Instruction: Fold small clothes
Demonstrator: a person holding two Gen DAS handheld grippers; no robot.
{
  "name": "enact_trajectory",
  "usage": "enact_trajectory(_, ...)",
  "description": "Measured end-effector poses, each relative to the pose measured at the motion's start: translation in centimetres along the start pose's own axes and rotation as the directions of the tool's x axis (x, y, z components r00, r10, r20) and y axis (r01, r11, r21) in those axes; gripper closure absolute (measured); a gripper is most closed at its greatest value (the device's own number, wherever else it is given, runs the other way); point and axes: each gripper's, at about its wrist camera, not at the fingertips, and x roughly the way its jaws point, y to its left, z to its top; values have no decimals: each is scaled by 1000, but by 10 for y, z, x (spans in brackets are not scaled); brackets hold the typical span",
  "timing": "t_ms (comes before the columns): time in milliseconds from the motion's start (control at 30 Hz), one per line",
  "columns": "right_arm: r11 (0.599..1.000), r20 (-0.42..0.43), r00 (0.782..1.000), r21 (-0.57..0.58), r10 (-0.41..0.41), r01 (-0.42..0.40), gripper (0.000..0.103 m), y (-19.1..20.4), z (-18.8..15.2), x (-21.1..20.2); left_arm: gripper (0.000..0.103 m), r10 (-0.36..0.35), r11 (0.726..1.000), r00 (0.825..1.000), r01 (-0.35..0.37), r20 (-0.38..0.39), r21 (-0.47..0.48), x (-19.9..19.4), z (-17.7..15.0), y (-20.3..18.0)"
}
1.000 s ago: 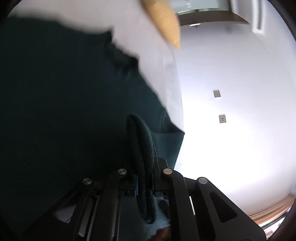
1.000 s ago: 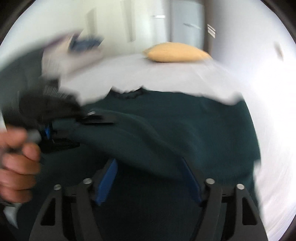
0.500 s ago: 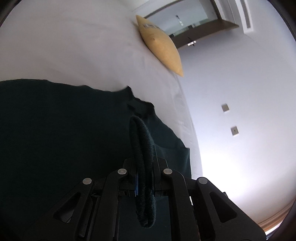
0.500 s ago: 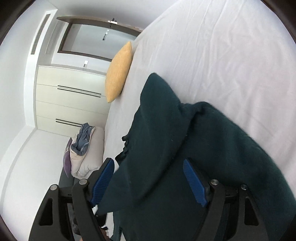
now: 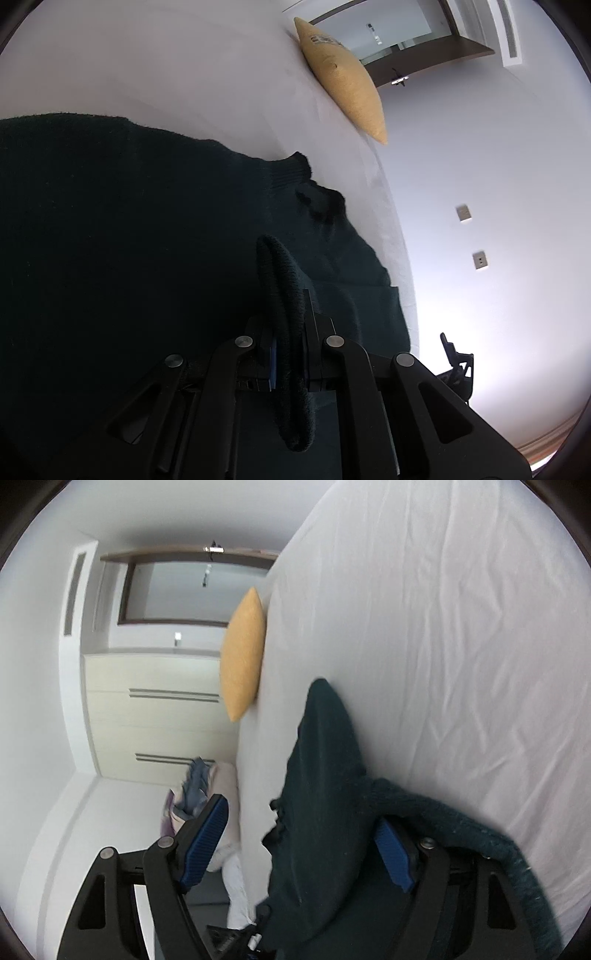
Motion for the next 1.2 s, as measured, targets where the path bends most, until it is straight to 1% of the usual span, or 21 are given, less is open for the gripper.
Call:
enact_trajectory(133,1000,29,999,18,16,-16,31,-11,4,1,96,16,1000,1000,-16,1,-13,2,-5,21)
enact_trajectory(167,1000,35,999,18,18,-19,32,-13,5,1,96,17,1000,1000,-17,3,-16,-6,-6,27)
enact_trajectory(200,1000,38,999,18,19,-20,33,-14,4,0,96,19,1000,1000,-19,3,-16,-4,-6,32)
enact_trajectory(333,998,37,998,39,45,-46,37,-22,5,-4,95,7,1000,1000,-7,5,-22,-8,-6,42)
enact_trajectory(433,1000,6,1000,8,2,-2,39,-16,0,-14,94,23,999,1000,-23,-10,-27,-16,-4,44)
enact_trajectory(500,998,8,999,-42,-49,49,38,-9,-5,-27,93,62,998,998,-62,-23,-17,-26,-2,46)
enact_trajectory(567,992,9,995,-88,-95,96,37,-2,-5,-39,93,117,993,993,-117,-8,-6,-40,-1,48)
enact_trajectory(633,981,20,990,-136,-137,138,36,9,-2,-49,93,201,980,979,-201,40,-13,-59,2,47)
enact_trajectory(667,976,26,990,-162,-141,144,36,16,0,-51,93,239,971,968,-239,84,-9,-72,2,42)
enact_trajectory(700,971,25,990,-196,-137,139,36,26,2,-50,93,233,972,964,-237,131,14,-80,2,33)
enact_trajectory(733,964,17,991,-232,-131,131,36,35,3,-46,93,199,976,967,-210,157,55,-83,0,20)
enact_trajectory(767,955,-1,992,-269,-128,123,36,46,5,-37,93,181,976,971,-197,157,88,-81,-2,10)
enact_trajectory(833,938,-71,990,-333,-123,93,36,62,7,-10,93,129,973,984,-149,119,176,-63,-10,-13)
enact_trajectory(900,925,-144,981,-375,-129,67,36,71,10,22,93,72,970,995,-86,70,227,-39,-16,-21)
enact_trajectory(933,920,-186,972,-387,-147,66,36,73,13,43,93,83,966,995,-94,56,240,-27,-18,-21)
enact_trajectory(967,919,-217,963,-388,-157,62,36,72,15,58,93,108,964,993,-115,40,239,-15,-19,-17)
enact_trajectory(1000,920,-244,955,-386,-168,64,36,70,19,74,93,125,967,992,-126,19,222,-4,-19,-10)
enact_trajectory(1067,918,-268,942,-387,-202,87,36,66,31,102,93,152,967,988,-146,-12,209,13,-20,7)
enact_trajectory(1100,916,-276,937,-391,-213,94,36,64,39,114,93,135,967,991,-130,-10,217,15,-20,13)
enact_trajectory(1167,916,-276,929,-379,-246,130,36,53,57,135,93,70,969,997,-73,18,236,17,-25,23)
enact_trajectory(1200,926,-292,925,-353,-244,132,38,45,64,142,93,48,972,999,-52,21,230,18,-25,27)
